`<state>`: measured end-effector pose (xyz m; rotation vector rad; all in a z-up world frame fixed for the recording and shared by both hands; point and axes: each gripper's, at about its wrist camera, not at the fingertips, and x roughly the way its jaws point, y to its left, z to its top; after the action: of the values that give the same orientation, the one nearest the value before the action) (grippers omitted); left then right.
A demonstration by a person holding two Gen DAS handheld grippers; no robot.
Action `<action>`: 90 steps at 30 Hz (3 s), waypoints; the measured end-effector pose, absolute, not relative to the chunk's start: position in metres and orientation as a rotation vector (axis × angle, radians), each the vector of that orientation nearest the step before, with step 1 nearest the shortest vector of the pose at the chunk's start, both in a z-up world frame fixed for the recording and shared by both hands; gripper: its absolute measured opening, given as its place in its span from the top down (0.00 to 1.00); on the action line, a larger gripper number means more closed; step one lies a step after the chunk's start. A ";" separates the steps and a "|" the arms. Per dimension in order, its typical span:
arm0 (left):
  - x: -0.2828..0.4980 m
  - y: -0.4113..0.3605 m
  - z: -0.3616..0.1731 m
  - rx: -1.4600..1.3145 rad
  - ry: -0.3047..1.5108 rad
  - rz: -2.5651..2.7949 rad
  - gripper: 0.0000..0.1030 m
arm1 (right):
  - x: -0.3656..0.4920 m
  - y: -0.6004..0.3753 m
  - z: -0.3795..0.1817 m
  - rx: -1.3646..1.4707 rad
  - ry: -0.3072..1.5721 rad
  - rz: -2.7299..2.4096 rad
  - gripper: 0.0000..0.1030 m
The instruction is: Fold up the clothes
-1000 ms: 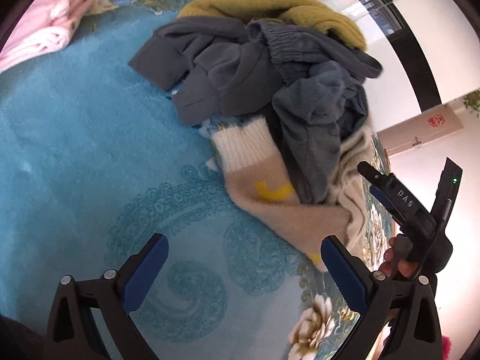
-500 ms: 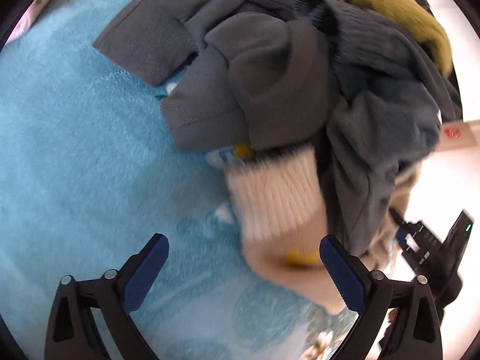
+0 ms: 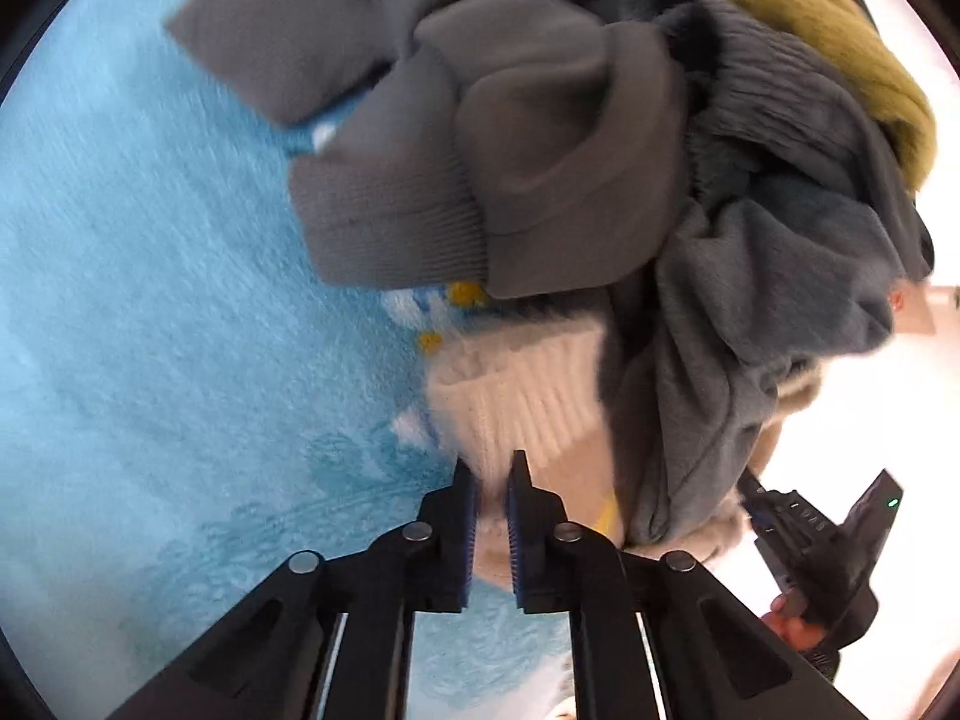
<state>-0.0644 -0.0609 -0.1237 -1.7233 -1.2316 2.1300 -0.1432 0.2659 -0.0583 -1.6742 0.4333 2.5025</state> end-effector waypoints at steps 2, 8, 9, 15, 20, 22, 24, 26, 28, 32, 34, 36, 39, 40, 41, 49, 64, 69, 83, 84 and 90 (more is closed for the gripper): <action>-0.056 -0.066 -0.113 -1.694 -1.234 2.170 0.93 | -0.132 0.274 -0.047 -1.648 0.418 2.498 0.92; -0.022 -0.082 -0.064 -1.544 -1.188 2.331 0.93 | -0.098 0.300 -0.014 -1.568 0.374 2.480 0.93; -0.016 -0.084 -0.054 -1.513 -1.163 2.364 0.93 | -0.093 0.304 -0.009 -1.555 0.366 2.477 0.93; 0.013 -0.111 -0.004 -1.342 -1.119 2.488 0.93 | -0.032 0.344 0.021 -1.497 0.328 2.434 0.93; 0.045 -0.148 0.019 -1.233 -1.140 2.564 0.93 | 0.057 0.376 0.028 -1.527 0.358 2.374 0.93; 0.056 -0.164 0.026 -1.210 -1.156 2.580 0.93 | 0.095 0.385 0.029 -1.557 0.371 2.343 0.93; 0.063 -0.178 0.033 -1.190 -1.160 2.603 0.93 | 0.133 0.384 0.021 -1.626 0.361 2.309 0.93; 0.066 -0.189 0.040 -1.170 -1.155 2.630 0.93 | 0.173 0.382 0.011 -1.713 0.357 2.271 0.93; 0.069 -0.203 0.050 -1.138 -1.148 2.665 0.93 | 0.207 0.374 0.000 -1.796 0.377 2.244 0.93; 0.070 -0.230 0.070 -1.084 -1.139 2.734 0.94 | 0.257 0.348 -0.024 -1.979 0.380 2.222 0.93; 0.067 -0.241 0.074 -1.082 -1.131 2.764 0.94 | 0.267 0.338 -0.035 -2.037 0.389 2.222 0.93; 0.063 -0.251 0.073 -1.104 -1.098 2.800 0.94 | 0.272 0.332 -0.043 -2.061 0.389 2.230 0.92; 0.059 -0.258 0.057 -1.189 -1.070 2.813 0.94 | 0.268 0.336 -0.036 -2.049 0.423 2.284 0.90; 0.059 -0.261 0.048 -1.225 -1.083 2.810 0.94 | 0.265 0.340 -0.030 -2.036 0.431 2.318 0.86; 0.058 -0.264 0.039 -1.258 -1.100 2.806 0.94 | 0.261 0.344 -0.025 -2.023 0.439 2.354 0.78; 0.050 -0.274 -0.004 -1.476 -1.065 2.832 0.94 | 0.204 0.387 0.005 -1.787 0.556 2.512 0.45; 0.052 -0.257 -0.051 -1.705 -1.215 2.706 0.76 | 0.084 0.508 -0.104 -1.293 1.487 2.215 0.42; 0.057 -0.246 -0.054 -1.720 -1.285 2.692 0.31 | 0.041 0.518 -0.107 -1.336 1.362 2.252 0.42; 0.088 -0.199 -0.049 -1.671 -1.278 2.626 0.24 | -0.052 0.513 -0.123 -1.445 1.065 2.322 0.41; 0.090 -0.196 -0.052 -1.676 -1.285 2.608 0.24 | -0.056 0.512 -0.122 -1.448 1.046 2.325 0.40; 0.089 -0.174 -0.062 -1.697 -1.234 2.546 0.24 | -0.072 0.500 -0.122 -1.506 0.920 2.325 0.39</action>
<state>0.0891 -0.1741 -0.0624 -1.6968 -1.2340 2.5463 -0.0715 0.4998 -0.1218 -1.5059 0.9203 2.3249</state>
